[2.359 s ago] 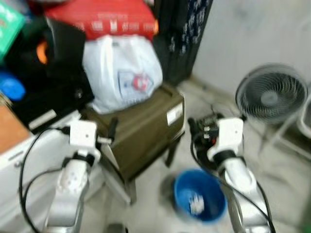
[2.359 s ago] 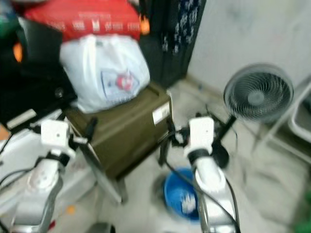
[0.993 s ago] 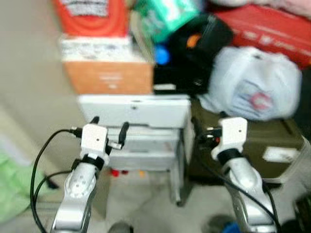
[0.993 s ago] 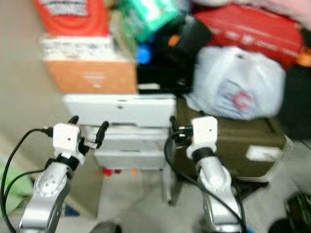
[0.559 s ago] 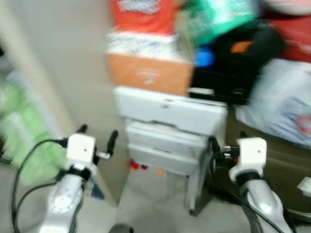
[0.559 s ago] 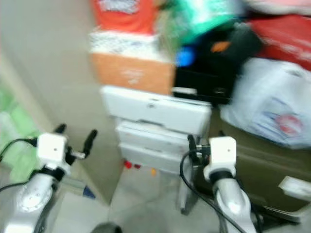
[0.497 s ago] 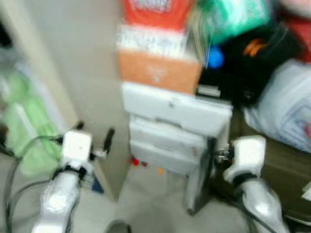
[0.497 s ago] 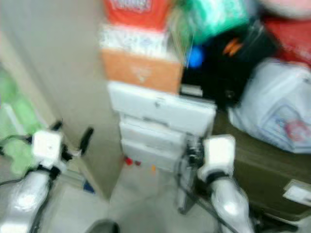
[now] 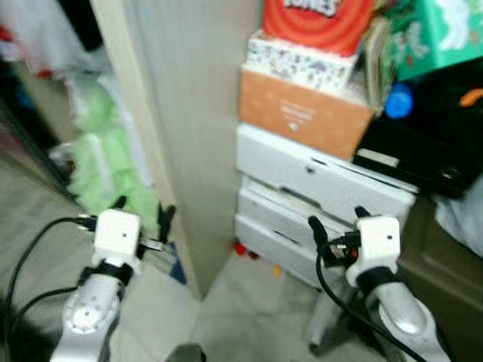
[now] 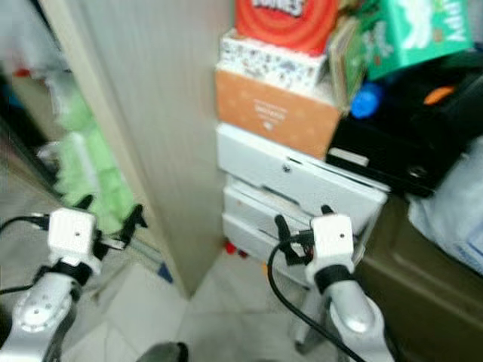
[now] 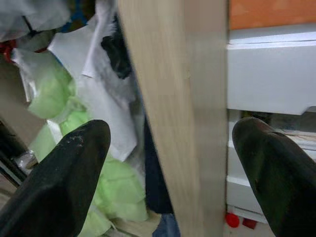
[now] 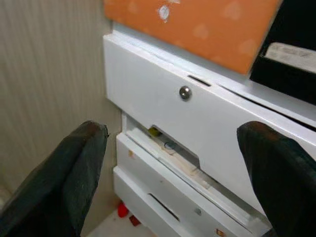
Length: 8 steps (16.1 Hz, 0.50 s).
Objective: Clean up the room
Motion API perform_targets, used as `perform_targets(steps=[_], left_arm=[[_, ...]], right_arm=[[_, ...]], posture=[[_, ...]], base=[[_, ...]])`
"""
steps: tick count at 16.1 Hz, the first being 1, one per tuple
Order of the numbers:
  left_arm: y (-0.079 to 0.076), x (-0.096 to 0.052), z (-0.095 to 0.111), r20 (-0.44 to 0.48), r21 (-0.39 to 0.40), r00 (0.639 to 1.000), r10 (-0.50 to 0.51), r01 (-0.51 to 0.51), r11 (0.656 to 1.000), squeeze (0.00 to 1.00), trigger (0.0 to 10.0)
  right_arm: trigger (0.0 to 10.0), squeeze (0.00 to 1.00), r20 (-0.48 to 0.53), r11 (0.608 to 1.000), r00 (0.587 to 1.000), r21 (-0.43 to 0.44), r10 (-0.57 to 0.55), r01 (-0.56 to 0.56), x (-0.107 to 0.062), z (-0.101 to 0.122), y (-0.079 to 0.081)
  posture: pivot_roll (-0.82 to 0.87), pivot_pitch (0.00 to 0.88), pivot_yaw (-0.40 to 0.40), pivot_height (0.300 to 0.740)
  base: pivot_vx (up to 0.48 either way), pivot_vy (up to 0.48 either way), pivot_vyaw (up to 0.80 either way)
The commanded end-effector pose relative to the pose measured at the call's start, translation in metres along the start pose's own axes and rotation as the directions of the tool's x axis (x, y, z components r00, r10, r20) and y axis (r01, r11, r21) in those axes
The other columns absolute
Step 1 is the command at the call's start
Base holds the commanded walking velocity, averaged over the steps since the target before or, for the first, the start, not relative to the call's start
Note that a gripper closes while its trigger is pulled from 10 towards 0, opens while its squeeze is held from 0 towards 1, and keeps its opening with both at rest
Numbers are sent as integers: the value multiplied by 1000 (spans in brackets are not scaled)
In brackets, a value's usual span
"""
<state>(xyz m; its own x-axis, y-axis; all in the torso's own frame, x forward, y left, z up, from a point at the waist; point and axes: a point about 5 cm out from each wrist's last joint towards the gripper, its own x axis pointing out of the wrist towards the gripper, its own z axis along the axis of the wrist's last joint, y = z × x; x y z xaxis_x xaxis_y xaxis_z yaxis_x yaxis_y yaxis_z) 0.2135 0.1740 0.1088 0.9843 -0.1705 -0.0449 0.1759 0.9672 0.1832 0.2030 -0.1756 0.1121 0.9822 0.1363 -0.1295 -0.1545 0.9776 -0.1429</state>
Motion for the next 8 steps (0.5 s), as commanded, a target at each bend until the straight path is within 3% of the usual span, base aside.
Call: perform_targets(steps=[1,3,8], left_arm=[[-1,2,-2,-14,2,1000,-11,11,1000,0,10000],[0,5,-2,-14,10,1000,-17,17,1000,0,10000],[12,9,2,15,36,998,54,-54,998,0,10000]], right_arm=[[10000,0,-13,1000,1000,-17,-5,4,-2,1,-5],[10000,0,-31,1000,999,-6,-17,16,-3,0,-8],[10000,0,14,992,993,51,-116,115,1,2,3]], posture=[[-69,28,-5,740],[-67,17,3,740],[-56,8,-24,740]], base=[[0,0,800],[0,0,800],[0,0,800]])
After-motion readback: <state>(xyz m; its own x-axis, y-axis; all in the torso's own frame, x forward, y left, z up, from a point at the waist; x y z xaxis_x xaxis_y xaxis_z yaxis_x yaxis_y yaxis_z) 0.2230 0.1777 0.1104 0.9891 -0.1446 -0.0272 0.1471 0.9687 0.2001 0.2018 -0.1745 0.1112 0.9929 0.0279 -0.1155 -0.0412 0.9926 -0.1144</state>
